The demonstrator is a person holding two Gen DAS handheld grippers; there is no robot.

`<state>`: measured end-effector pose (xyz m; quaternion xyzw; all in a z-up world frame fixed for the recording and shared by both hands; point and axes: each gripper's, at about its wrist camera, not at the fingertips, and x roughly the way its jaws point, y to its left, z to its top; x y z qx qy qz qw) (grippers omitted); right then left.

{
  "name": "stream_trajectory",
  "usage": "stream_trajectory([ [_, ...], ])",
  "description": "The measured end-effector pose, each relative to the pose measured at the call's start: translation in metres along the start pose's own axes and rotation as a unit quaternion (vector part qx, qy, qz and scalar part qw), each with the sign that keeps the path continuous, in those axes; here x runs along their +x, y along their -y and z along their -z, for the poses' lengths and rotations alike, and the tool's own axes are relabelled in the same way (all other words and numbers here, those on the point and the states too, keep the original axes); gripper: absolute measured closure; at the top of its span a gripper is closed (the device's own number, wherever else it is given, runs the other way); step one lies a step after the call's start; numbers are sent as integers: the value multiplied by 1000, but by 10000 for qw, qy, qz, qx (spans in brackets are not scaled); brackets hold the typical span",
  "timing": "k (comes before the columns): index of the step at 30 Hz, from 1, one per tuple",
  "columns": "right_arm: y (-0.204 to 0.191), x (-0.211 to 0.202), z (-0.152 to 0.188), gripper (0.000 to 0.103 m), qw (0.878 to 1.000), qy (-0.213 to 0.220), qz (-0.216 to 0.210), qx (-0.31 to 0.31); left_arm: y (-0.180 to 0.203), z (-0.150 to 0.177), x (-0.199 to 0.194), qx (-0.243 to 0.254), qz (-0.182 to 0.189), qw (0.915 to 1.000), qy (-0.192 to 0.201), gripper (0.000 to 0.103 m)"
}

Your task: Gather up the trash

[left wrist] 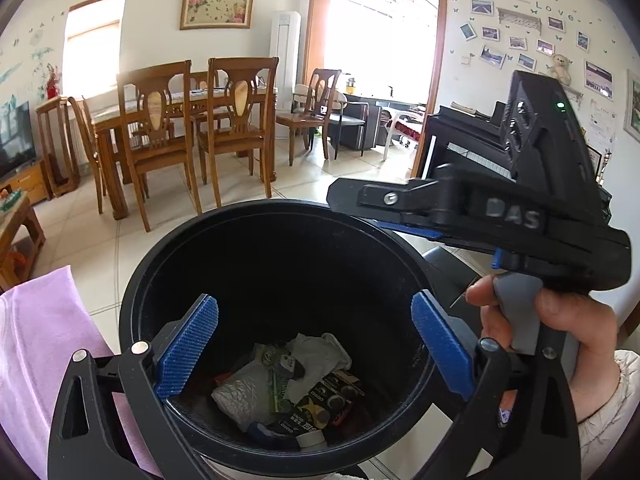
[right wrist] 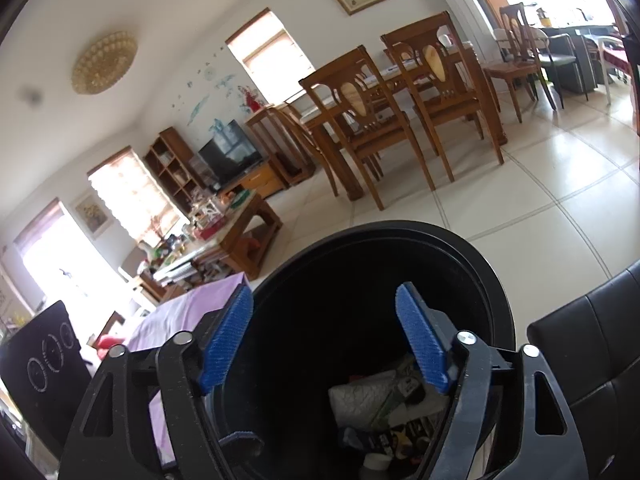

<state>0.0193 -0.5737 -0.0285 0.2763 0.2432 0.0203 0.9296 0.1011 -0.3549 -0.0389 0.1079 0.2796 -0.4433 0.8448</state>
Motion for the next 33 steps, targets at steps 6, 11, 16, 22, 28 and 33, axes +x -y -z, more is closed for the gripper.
stream_trajectory([
  [6, -13, -8, 4, 8, 9998, 83, 58, -187, -6, 1, 1, -86, -66, 9999, -85, 6],
  [11, -20, -14, 3, 5, 9994, 137, 173, -275, -1, 2, -2, 87, -103, 9999, -76, 5],
  [16, -27, -15, 4, 5, 9989, 96, 316, -335, 5, 3, -9, 295, -124, 9995, -17, 5],
  [22, -29, -17, 3, 5, 9986, 102, 431, -281, 1, 4, -15, 253, -139, 9996, -2, 5],
  [28, -36, -18, 2, 5, 9984, 118, 511, -190, -3, 10, -30, 185, -144, 9997, 2, 5],
  [33, -46, -15, 4, 5, 9980, 100, 609, -145, -8, 15, -57, 94, -104, 9999, 100, 5],
])
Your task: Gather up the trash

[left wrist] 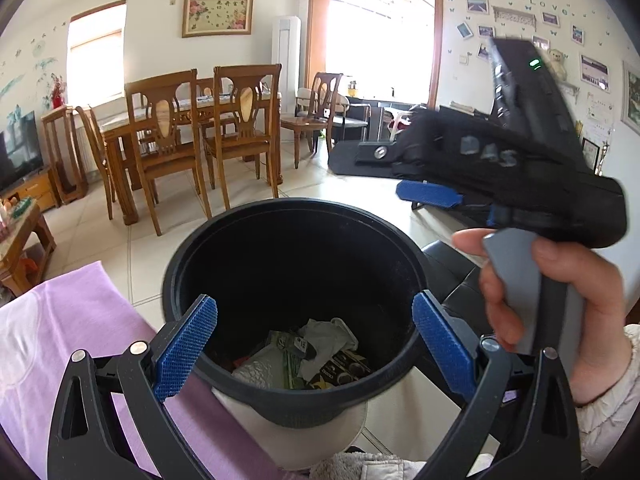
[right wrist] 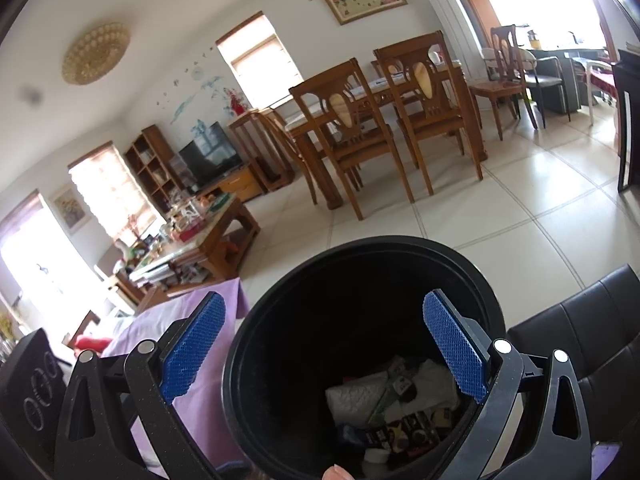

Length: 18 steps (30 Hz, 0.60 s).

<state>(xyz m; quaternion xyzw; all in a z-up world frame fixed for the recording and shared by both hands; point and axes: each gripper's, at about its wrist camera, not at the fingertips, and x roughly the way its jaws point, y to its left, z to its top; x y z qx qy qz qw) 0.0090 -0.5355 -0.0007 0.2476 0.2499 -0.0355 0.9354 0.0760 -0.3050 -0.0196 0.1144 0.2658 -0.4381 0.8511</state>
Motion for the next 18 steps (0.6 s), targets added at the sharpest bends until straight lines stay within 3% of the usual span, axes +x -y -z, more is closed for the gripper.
stream_trajectory([
  [6, -36, 1, 5, 5, 9999, 27, -46, -116, -13, 10, -52, -147, -219, 9990, 374, 5],
  [10, -77, 0, 11, 5, 9989, 113, -255, -377, -32, 23, -98, -276, -1094, 9916, 633, 5],
  [15, -155, 0, 33, 5, 9933, 345, -576, -939, -76, 56, -161, -911, -1858, 9735, 968, 5],
  [18, -204, 6, 53, 5, 9875, 362, -769, -1327, -107, 82, -202, -1307, -2573, 9513, 1081, 5],
])
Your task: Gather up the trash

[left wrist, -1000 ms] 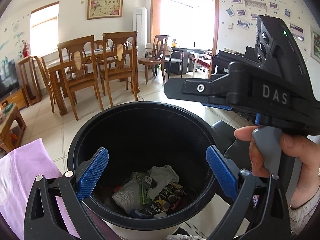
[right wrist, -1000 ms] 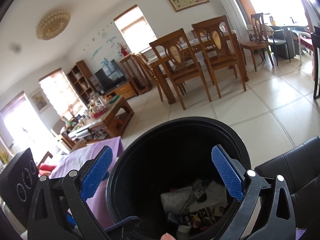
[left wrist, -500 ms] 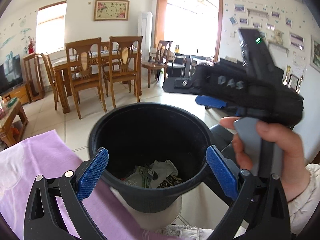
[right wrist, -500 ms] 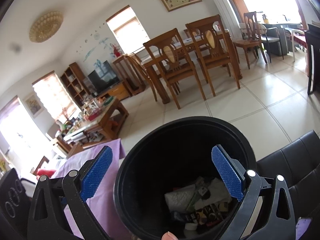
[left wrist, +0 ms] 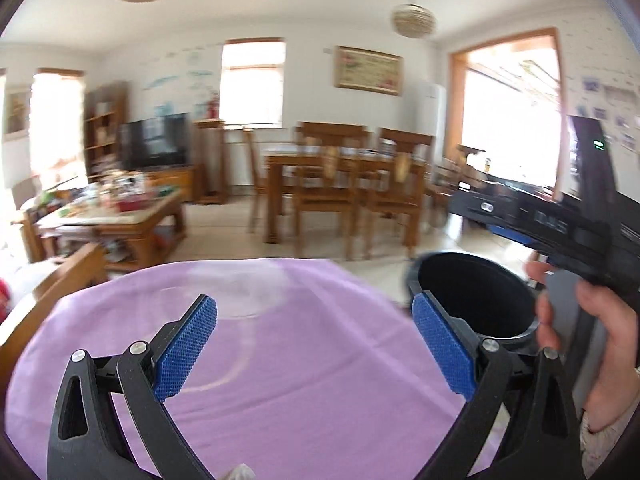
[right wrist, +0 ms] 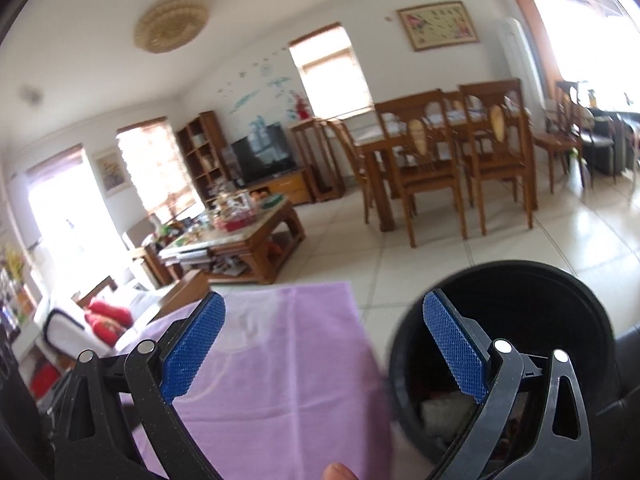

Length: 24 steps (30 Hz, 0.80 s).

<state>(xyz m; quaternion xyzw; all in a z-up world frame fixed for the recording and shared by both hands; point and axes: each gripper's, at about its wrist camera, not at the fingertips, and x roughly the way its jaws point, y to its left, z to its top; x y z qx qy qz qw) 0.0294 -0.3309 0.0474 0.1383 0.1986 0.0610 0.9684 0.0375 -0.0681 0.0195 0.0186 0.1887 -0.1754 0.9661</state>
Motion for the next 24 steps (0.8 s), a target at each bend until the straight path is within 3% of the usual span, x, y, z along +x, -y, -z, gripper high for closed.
stream_trajectory([
  [6, -100, 27, 33, 5, 9961, -34, -374, -793, -82, 13, -29, -437, -1075, 9932, 26, 5],
  [10, -138, 44, 52, 5, 9945, -163, -492, -909, -129, 23, -39, -812, -1653, 9829, -71, 5],
  [16, -168, 59, 72, 5, 9926, -148, -607, -1040, -164, 35, -53, -1188, -1900, 9745, -132, 5],
  [24, -152, 56, 85, 5, 9952, 85, -433, -877, -152, 31, -41, -1177, -2140, 9696, -115, 5],
])
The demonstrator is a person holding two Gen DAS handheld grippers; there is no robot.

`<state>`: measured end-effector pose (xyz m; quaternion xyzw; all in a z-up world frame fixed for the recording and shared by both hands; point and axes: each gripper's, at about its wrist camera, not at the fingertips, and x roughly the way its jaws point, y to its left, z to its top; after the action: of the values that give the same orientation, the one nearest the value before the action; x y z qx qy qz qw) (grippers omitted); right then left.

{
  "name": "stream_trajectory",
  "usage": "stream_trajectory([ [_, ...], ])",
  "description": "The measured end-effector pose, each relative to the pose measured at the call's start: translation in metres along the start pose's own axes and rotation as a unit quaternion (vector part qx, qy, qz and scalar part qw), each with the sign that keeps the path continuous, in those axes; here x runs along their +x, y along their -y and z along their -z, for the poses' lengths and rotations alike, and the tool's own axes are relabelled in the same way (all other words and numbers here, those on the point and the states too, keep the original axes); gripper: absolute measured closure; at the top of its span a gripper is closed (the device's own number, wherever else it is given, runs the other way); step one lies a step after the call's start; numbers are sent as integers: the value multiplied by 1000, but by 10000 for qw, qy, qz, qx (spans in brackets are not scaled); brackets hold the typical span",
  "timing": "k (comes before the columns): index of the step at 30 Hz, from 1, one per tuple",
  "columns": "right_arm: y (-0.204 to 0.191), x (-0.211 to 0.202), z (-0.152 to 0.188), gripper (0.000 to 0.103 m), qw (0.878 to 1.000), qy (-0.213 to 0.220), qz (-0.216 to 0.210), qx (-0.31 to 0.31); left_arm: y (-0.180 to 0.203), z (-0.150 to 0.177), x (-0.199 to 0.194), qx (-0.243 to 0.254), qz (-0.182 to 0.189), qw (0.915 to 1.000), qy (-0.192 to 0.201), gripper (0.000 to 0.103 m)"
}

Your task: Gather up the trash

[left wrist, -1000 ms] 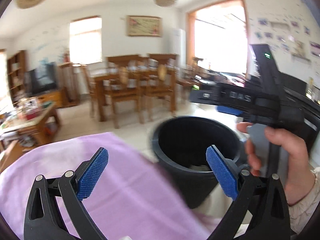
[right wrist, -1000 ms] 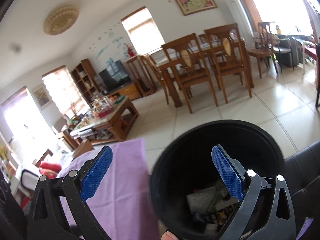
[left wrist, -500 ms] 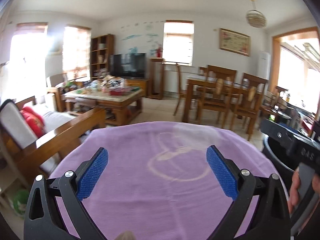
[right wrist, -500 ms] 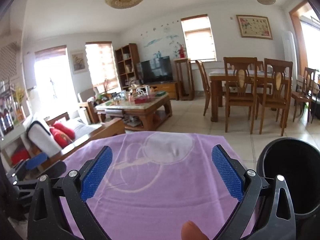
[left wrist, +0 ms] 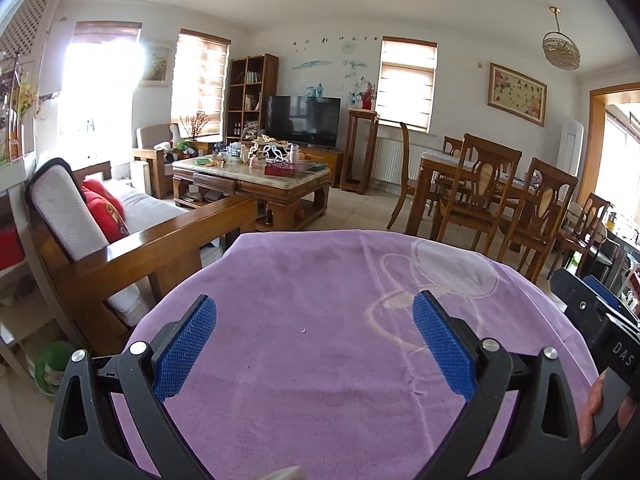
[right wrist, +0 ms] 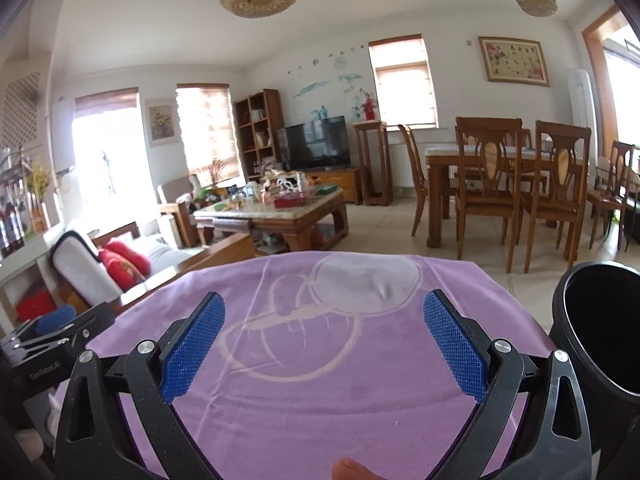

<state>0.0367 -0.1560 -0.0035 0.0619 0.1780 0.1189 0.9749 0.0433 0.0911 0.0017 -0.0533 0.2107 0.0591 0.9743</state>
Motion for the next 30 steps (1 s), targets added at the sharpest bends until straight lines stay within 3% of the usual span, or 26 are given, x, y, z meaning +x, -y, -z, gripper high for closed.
stream_trajectory([
  [4, 3, -1, 1, 5, 10000, 26, -17, 45, 1, 1, 1, -61, -144, 9999, 7, 5],
  [11, 3, 3, 0, 5, 9997, -111, -162, 117, 10, 3, 1, 160, -28, 9998, -69, 5],
  [21, 10, 5, 1, 5, 9985, -211, -301, 403, 27, 6, 0, 705, -308, 9970, -26, 5],
  [30, 9, 4, 0, 5, 9982, -215, -349, 432, 27, 6, -1, 675, -307, 9972, -46, 5],
])
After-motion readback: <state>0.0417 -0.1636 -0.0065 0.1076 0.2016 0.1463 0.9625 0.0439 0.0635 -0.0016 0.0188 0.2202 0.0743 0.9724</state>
